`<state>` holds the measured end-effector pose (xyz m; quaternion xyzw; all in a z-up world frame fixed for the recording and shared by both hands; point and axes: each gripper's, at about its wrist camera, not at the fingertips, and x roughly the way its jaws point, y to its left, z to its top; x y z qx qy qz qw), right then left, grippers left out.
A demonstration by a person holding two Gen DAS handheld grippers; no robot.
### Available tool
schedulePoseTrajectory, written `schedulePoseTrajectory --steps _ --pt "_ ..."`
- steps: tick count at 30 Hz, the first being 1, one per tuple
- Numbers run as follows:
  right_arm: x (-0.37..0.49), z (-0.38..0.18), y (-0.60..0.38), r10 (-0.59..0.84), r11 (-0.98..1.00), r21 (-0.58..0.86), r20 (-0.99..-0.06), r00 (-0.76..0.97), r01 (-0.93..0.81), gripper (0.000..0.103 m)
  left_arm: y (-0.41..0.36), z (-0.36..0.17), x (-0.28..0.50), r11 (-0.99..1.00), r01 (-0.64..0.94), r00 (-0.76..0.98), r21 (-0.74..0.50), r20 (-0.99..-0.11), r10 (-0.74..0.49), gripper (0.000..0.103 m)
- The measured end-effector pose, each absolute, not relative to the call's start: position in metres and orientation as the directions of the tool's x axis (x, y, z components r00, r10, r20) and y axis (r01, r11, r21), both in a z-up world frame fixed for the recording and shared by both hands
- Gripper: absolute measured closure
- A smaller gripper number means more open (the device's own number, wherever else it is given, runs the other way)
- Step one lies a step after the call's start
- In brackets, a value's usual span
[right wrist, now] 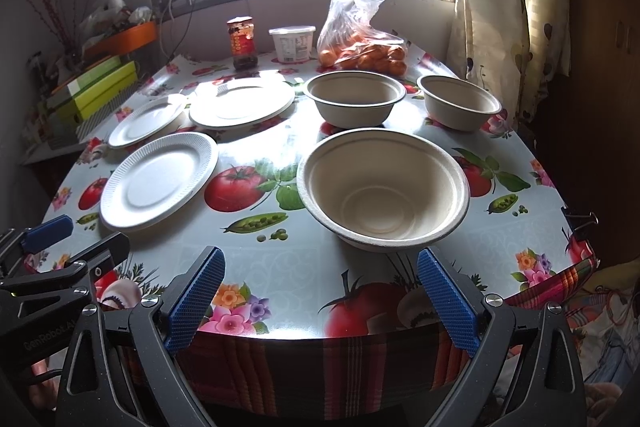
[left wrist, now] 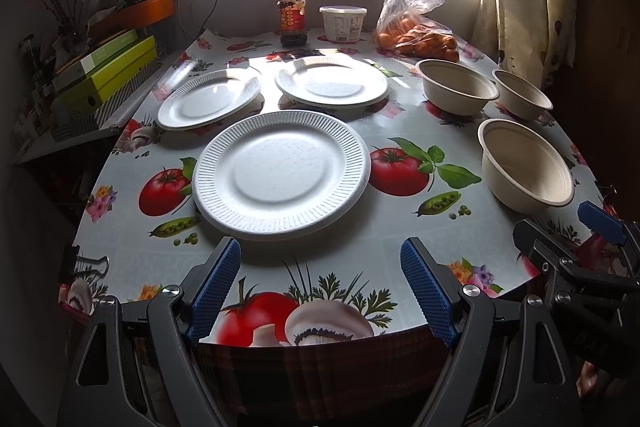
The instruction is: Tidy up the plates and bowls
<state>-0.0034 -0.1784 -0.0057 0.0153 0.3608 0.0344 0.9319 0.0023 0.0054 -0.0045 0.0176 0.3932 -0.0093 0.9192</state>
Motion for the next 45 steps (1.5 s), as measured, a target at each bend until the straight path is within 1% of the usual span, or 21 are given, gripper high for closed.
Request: schedulePoseTrajectory --steps 16,20,24,26,28,30,31,35,40,41,45 --pt "0.004 -0.004 -0.175 0.076 0.997 0.050 -0.670 0.739 -0.057 0.005 0.011 -0.004 0.011 0.999 0.035 0.679 0.004 -0.734 -0.021 0.020" --pt "0.008 0.000 -0.174 0.088 0.996 0.051 -0.658 0.748 -0.073 0.005 0.021 0.003 0.014 1.000 0.015 0.699 0.011 -0.715 -0.003 0.020" --pt "0.022 0.013 -0.165 0.129 0.990 0.040 -0.628 0.767 -0.134 0.005 0.038 0.012 0.020 1.000 -0.016 0.718 0.015 -0.696 0.022 0.020" --pt "0.026 0.020 -0.156 0.148 0.985 0.016 -0.598 0.788 -0.172 0.005 0.051 0.015 0.026 0.999 -0.029 0.719 -0.016 -0.695 0.010 0.020" --pt "0.033 0.028 -0.147 0.175 0.976 -0.006 -0.574 0.800 -0.218 0.005 0.068 0.018 0.031 0.996 -0.033 0.725 -0.084 -0.688 -0.034 0.020" --pt "0.041 0.035 -0.141 0.215 0.966 0.004 -0.564 0.798 -0.258 0.005 0.085 0.021 0.036 0.988 -0.049 0.738 -0.146 -0.672 -0.063 0.020" --pt "0.047 0.039 -0.137 0.232 0.962 0.011 -0.561 0.794 -0.273 0.005 0.092 0.023 0.039 0.987 -0.063 0.743 -0.147 -0.667 -0.052 0.020" --pt "0.072 0.050 -0.122 0.258 0.951 0.006 -0.569 0.781 -0.310 0.005 0.112 0.031 0.054 0.990 -0.123 0.733 -0.064 -0.679 0.047 0.020" --pt "0.104 0.065 -0.106 0.317 0.929 0.024 -0.572 0.757 -0.370 0.005 0.140 0.040 0.072 0.987 -0.159 0.734 -0.039 -0.673 0.092 0.020" --pt "0.112 0.067 -0.103 0.324 0.925 0.027 -0.576 0.751 -0.378 0.005 0.145 0.042 0.076 0.986 -0.165 0.735 -0.037 -0.671 0.098 0.020" --pt "0.143 0.078 -0.089 0.340 0.915 0.029 -0.595 0.728 -0.404 0.009 0.171 0.051 0.093 0.978 -0.188 0.736 -0.092 -0.673 0.078 0.020"
